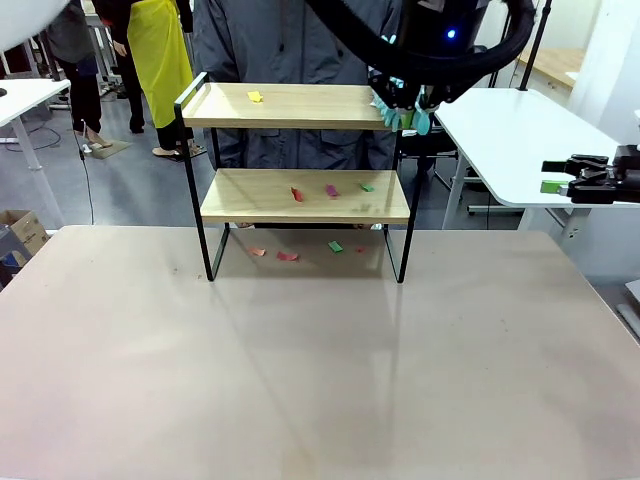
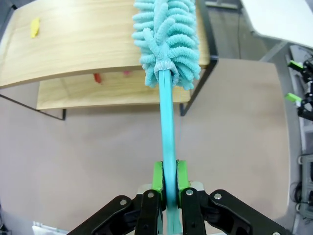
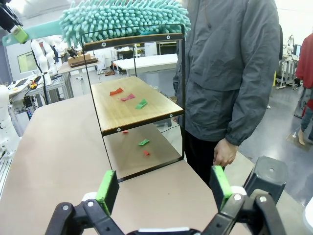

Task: Clean the shelf.
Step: Clean the specific section of the Shelf indicated by the human with the Duster.

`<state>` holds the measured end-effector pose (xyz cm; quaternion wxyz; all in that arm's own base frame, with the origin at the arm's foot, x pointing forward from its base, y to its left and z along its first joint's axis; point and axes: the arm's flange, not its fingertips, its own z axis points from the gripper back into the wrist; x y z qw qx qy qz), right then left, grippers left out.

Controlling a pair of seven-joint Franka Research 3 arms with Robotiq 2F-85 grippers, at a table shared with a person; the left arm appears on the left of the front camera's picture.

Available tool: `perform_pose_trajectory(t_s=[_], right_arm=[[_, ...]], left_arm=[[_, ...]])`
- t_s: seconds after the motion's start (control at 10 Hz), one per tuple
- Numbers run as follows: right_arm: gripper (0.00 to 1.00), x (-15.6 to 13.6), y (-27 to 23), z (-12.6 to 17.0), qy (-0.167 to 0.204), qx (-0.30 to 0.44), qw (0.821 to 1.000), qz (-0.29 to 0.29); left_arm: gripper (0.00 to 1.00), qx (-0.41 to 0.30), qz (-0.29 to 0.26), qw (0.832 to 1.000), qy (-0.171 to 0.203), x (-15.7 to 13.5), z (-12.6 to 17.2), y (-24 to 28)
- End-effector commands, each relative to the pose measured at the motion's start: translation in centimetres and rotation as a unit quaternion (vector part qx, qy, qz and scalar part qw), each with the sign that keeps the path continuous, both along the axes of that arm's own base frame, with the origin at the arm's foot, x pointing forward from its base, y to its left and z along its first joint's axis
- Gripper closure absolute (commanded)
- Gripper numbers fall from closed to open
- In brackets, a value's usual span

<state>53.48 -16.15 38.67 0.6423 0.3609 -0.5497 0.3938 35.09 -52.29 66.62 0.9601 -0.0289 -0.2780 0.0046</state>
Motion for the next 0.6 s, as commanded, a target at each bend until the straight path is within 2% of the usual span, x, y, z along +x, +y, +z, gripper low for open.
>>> perform_pose_trajectory(t_s=[0.0, 0.5], right_arm=[[0.00, 0.1, 0.1, 0.3, 0.001, -0.009, 1.000, 0.000], [0.00, 0.1, 0.1, 0.3, 0.001, -0.009, 1.000, 0.000]], left_arm=[[0.87, 0.023, 0.003, 1.000, 0.021, 1.6, 1.8, -0.1], [0.87, 0.074, 0.014, 0.997, 0.036, 2.9, 0.6, 5.3]])
